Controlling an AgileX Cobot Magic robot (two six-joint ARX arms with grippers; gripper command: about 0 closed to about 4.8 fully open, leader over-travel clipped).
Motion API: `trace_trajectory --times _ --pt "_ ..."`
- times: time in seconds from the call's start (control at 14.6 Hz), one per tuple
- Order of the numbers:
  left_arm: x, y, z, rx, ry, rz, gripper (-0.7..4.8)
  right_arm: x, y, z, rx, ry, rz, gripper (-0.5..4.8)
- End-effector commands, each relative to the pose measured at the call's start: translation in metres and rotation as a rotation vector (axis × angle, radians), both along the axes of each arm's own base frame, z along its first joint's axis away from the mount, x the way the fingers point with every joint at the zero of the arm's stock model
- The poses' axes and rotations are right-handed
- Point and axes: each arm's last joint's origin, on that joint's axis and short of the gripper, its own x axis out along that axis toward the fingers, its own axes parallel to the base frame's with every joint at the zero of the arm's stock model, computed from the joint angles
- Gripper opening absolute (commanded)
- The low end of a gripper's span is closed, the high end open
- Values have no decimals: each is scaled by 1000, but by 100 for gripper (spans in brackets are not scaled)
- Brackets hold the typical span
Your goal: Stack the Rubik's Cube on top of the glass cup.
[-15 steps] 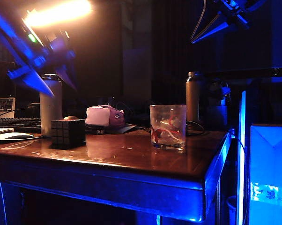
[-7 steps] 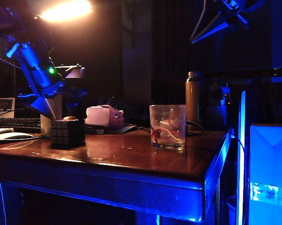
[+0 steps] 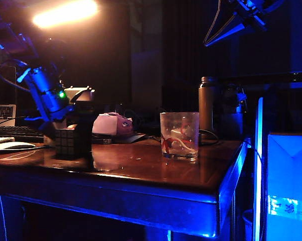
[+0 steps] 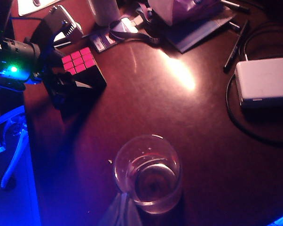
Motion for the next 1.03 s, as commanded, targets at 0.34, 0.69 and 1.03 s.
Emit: trace_trajectory --times 0.34,0.69,1.03 --pt "0 -11 7 -125 -3 -124 57 0 0 4 7 -25 6 -1" --pt "-15 -11 54 -227 -97 -213 57 1 0 4 -11 -39 -25 -1" --pt "-53 -22 126 -551 -126 -428 57 4 0 0 -40 -38 -41 -1"
